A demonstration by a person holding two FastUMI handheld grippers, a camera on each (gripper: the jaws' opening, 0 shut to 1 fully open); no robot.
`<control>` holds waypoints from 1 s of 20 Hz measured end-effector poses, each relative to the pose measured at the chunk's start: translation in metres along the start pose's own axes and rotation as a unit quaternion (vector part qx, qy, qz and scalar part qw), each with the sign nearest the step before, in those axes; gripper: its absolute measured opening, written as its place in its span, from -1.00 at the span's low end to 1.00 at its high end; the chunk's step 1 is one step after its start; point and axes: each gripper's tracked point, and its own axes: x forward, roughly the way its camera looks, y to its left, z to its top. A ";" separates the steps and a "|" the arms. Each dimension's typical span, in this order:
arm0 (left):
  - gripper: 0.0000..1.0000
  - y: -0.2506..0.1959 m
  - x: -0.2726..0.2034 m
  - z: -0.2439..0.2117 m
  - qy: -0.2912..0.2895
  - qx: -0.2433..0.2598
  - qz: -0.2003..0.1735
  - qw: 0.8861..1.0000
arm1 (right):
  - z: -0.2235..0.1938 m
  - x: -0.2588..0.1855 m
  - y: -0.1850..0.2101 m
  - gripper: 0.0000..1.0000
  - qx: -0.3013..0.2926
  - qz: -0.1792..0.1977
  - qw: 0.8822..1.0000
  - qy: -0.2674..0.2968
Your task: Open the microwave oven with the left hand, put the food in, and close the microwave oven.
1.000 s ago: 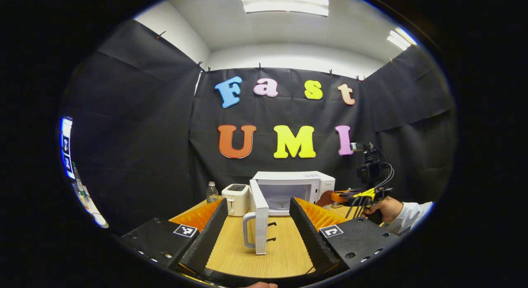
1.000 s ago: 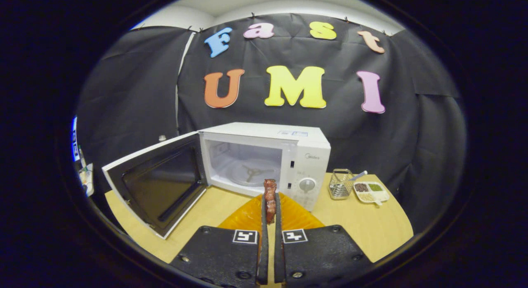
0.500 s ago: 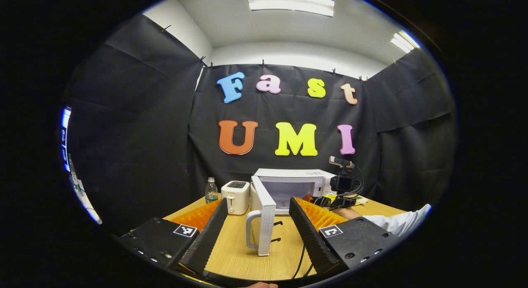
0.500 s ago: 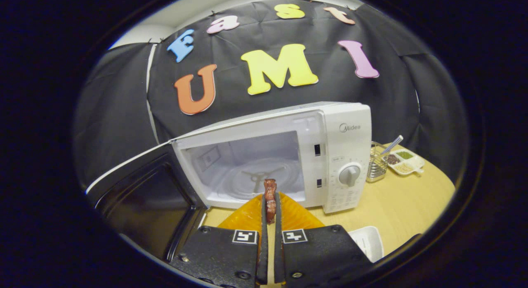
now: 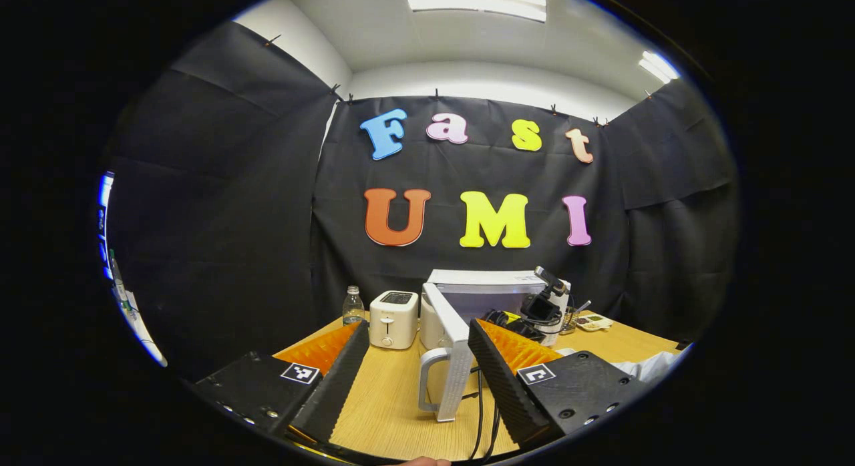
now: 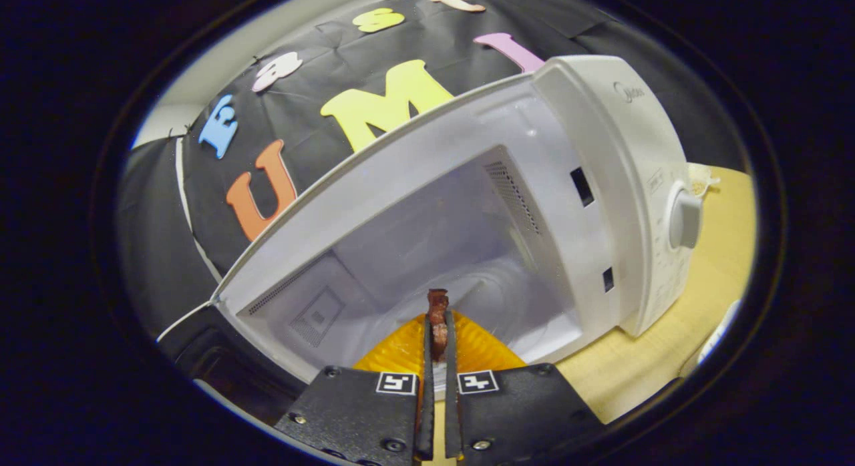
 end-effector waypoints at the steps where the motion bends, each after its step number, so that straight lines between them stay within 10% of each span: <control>1: 0.83 0.002 0.003 -0.003 0.005 0.000 0.001 1.000 | -0.001 0.008 0.000 -0.80 0.010 -0.001 1.000 -0.005; 3: 0.83 0.009 0.011 -0.011 0.014 -0.003 0.004 1.000 | -0.006 0.019 0.001 -0.98 0.020 -0.003 1.000 -0.011; 13: 0.83 0.025 0.018 -0.024 0.023 -0.015 0.022 0.999 | -0.025 0.034 -0.006 -0.59 0.022 -0.037 0.999 -0.028; 20: 0.83 0.021 0.010 -0.028 0.023 0.005 0.007 1.000 | -0.030 0.031 -0.019 -0.35 -0.078 -0.077 0.994 -0.023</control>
